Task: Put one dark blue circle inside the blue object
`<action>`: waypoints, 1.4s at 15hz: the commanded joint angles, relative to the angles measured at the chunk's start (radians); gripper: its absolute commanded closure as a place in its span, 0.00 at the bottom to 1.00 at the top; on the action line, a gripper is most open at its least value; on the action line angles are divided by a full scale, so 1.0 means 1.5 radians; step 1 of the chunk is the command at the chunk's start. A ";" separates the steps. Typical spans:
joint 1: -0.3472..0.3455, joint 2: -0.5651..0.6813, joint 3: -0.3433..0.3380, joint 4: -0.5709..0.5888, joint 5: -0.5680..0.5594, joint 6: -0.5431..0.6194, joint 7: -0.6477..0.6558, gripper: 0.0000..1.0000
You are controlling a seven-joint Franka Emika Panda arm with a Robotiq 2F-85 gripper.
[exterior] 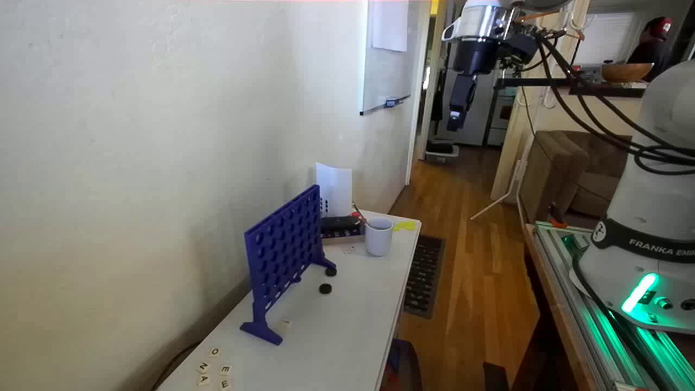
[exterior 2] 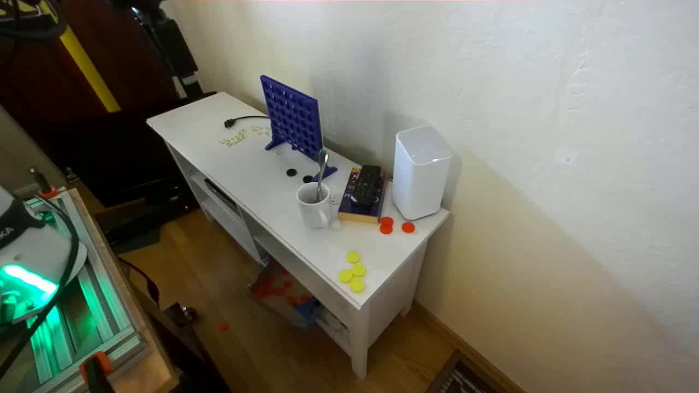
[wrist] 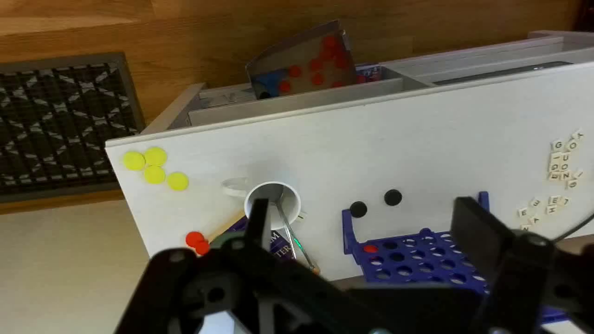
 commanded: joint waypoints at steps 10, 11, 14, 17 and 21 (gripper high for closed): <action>0.046 0.034 0.010 0.002 0.035 0.011 0.003 0.00; 0.061 0.046 0.021 0.002 0.046 0.018 0.012 0.00; 0.105 0.093 0.062 0.003 0.098 0.057 0.069 0.00; 0.139 0.161 0.108 0.017 0.153 0.140 0.147 0.00; 0.152 0.268 0.164 0.038 0.144 0.295 0.213 0.00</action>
